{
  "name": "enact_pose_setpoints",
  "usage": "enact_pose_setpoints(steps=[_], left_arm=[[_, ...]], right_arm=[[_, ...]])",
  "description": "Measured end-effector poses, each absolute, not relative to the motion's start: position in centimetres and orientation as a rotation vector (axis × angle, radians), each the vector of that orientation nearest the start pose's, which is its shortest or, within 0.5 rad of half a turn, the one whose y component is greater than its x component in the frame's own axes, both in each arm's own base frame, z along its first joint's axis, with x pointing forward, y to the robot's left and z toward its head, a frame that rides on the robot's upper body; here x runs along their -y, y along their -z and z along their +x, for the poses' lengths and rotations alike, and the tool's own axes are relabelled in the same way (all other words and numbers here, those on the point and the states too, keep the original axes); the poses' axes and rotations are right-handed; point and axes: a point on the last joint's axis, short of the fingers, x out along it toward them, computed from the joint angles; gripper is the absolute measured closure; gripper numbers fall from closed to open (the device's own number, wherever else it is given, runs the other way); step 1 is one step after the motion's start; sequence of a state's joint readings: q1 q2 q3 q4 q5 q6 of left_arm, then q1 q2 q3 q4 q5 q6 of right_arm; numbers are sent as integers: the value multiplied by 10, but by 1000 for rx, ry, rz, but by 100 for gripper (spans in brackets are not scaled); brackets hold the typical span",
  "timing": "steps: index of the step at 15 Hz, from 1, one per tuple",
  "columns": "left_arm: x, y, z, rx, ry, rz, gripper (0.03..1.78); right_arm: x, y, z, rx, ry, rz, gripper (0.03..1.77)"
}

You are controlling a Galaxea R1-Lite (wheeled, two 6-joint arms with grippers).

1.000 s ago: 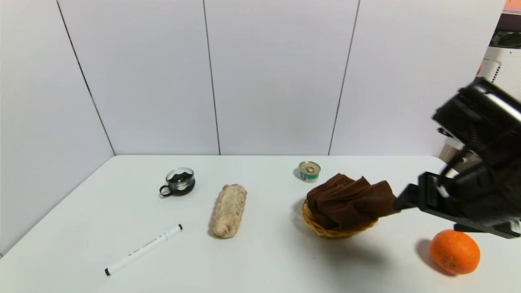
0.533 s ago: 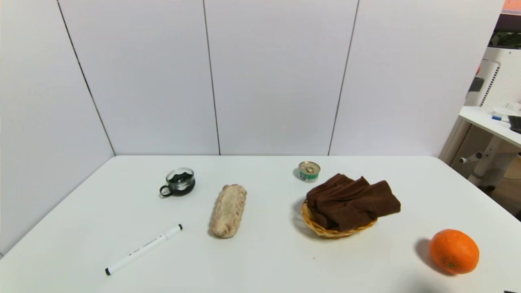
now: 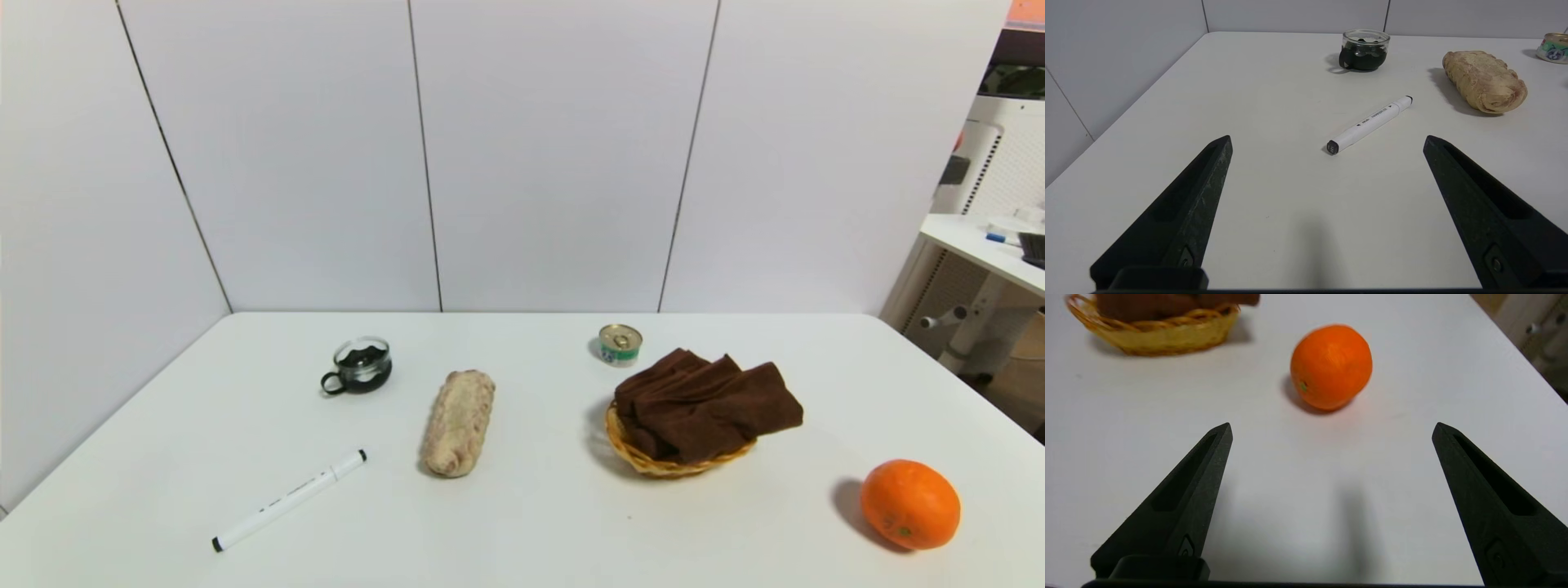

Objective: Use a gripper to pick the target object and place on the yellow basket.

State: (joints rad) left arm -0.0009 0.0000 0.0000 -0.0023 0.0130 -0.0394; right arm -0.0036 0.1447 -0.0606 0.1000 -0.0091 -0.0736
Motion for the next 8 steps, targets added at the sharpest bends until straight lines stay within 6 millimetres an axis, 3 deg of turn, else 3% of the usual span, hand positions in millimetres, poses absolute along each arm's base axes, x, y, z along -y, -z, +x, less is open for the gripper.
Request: enact_pose_setpoints(steps=[3, 8], left_arm=[[0, -76, -23, 3, -12, -39, 12], [0, -76, -23, 3, -12, -39, 12]], right_arm=[[0, -81, -21, -21, -3, -13, 11], [0, -77, -23, 9, 18, 18, 11]])
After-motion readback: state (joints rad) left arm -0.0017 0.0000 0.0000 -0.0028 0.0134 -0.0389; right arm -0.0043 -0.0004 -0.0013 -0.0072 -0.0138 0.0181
